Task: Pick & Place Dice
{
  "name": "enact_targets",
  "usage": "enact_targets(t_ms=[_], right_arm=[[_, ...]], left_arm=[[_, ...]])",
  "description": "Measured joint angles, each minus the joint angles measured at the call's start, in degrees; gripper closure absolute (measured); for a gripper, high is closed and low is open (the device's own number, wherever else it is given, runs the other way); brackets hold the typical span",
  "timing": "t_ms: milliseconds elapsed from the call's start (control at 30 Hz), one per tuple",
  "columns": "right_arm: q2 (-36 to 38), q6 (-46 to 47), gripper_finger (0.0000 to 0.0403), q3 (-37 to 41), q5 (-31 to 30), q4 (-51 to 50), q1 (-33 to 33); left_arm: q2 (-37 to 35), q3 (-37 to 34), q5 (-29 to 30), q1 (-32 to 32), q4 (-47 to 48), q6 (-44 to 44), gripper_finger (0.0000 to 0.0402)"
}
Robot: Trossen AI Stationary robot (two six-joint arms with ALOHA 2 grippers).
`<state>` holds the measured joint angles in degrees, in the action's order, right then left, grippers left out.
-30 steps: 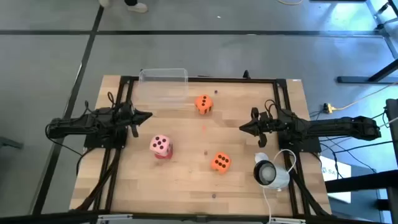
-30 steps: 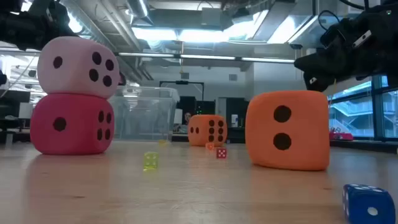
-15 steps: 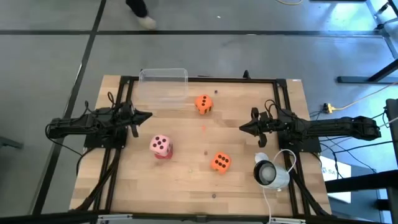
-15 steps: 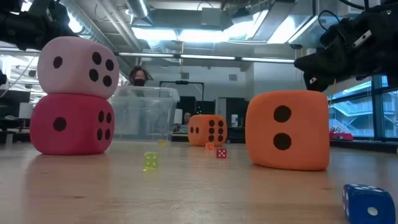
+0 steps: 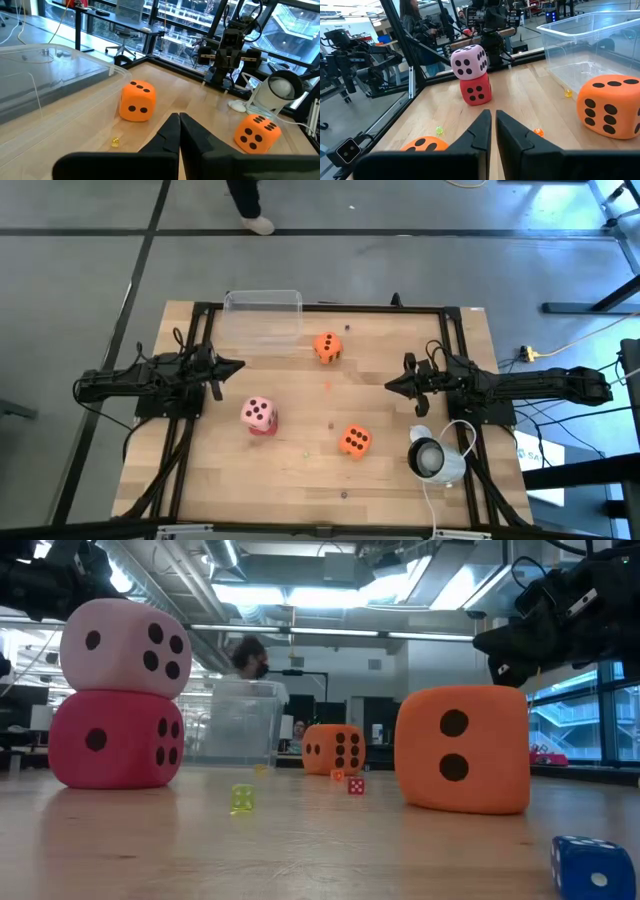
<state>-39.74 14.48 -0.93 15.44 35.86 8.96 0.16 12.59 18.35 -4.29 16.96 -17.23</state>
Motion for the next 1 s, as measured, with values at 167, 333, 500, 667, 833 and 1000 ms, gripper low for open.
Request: enact_targets(t_ms=[167, 333, 500, 667, 833, 1000], right_arm=[[0.01, 0.00, 0.0376, 0.00, 0.00, 0.02, 0.01], [0.00, 0.00, 0.0376, 0.00, 0.01, 0.00, 0.01], [0.00, 0.00, 0.0375, 0.00, 0.00, 0.02, 0.01], [0.00, -0.20, 0.0375, 0.00, 0.00, 0.07, 0.01], [-0.01, -0.61, 0.0375, 0.00, -1.35, 0.13, 0.01], [-0.01, 3.50, 0.0375, 0.00, -2.76, 0.10, 0.00]], left_arm=[[0.00, -0.01, 0.00, 0.01, -0.01, 0.00, 0.0400], [0.00, -0.01, 0.00, 0.01, -0.01, 0.00, 0.0400], [0.00, -0.01, 0.01, -0.01, 0.00, 0.00, 0.0400], [0.00, 0.01, 0.00, 0.01, 0.01, 0.00, 0.0400], [-0.01, 0.00, 0.01, 0.01, 0.00, 0.00, 0.0400], [0.00, -0.01, 0.00, -0.01, 0.01, 0.00, 0.0400]])
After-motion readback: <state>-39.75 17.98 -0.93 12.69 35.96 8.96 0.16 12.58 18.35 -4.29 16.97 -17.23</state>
